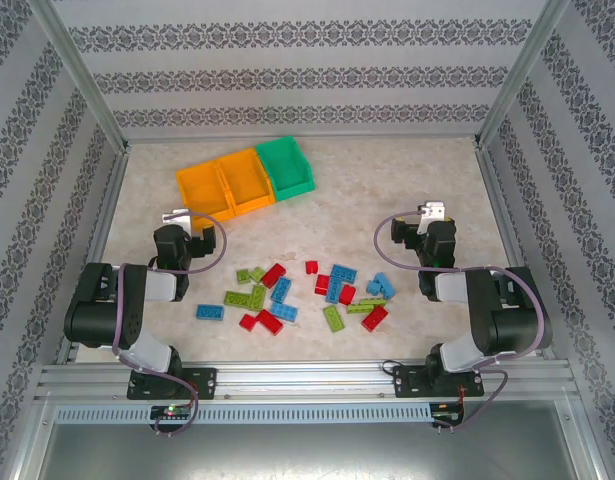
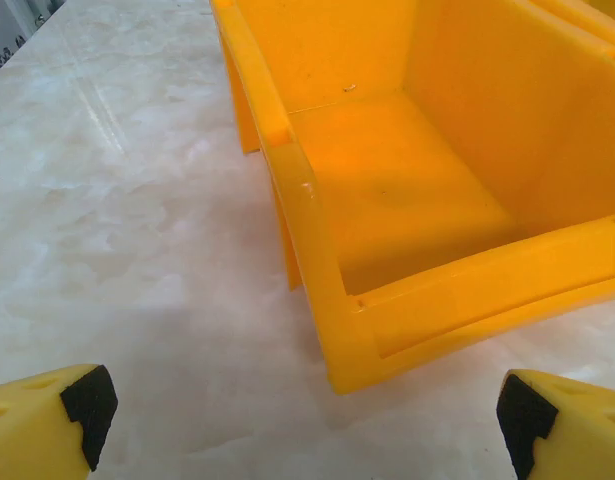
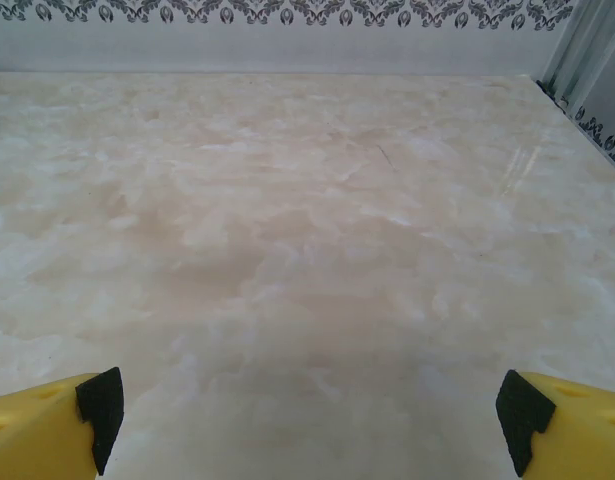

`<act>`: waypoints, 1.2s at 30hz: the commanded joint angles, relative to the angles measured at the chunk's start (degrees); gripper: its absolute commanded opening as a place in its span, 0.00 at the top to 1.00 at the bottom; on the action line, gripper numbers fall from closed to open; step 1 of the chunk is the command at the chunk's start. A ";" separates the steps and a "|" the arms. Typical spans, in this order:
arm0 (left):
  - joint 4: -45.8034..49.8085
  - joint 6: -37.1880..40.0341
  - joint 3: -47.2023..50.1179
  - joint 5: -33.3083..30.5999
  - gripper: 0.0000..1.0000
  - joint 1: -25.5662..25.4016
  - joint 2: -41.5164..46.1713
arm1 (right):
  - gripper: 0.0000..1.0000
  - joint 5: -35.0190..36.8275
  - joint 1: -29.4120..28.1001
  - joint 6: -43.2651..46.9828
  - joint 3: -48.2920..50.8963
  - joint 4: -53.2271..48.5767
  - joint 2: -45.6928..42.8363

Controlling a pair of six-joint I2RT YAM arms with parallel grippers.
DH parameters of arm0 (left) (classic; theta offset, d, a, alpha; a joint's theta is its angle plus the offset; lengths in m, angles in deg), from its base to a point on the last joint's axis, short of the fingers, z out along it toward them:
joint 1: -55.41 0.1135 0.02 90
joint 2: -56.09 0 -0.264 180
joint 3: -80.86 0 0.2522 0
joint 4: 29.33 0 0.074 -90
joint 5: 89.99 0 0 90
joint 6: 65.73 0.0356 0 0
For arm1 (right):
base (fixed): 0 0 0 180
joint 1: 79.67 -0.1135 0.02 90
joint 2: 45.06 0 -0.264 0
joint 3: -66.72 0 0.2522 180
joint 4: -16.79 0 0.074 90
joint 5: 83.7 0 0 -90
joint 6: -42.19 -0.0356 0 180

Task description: Sort the legos into containers by color

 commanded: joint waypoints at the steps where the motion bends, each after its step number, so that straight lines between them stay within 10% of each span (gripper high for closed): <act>1: -3.11 0.57 -0.53 0.56 0.00 -0.67 0.28 | 0.02 0.83 -0.79 0.56 -0.15 2.19 -0.19; 28: 0.01 -1.24 -1.15 -3.66 0.00 -0.69 3.26 | 0.02 -0.42 0.82 -1.38 -2.56 -3.68 -2.90; 32: 30.18 -8.72 -12.17 -12.60 0.01 -0.86 12.40 | 0.02 -1.09 0.81 -4.17 -9.35 -25.56 -11.51; 36: 40.14 -15.21 -19.42 -10.84 0.01 -0.86 15.66 | 0.04 -4.47 0.48 -10.32 -11.63 -33.52 -16.70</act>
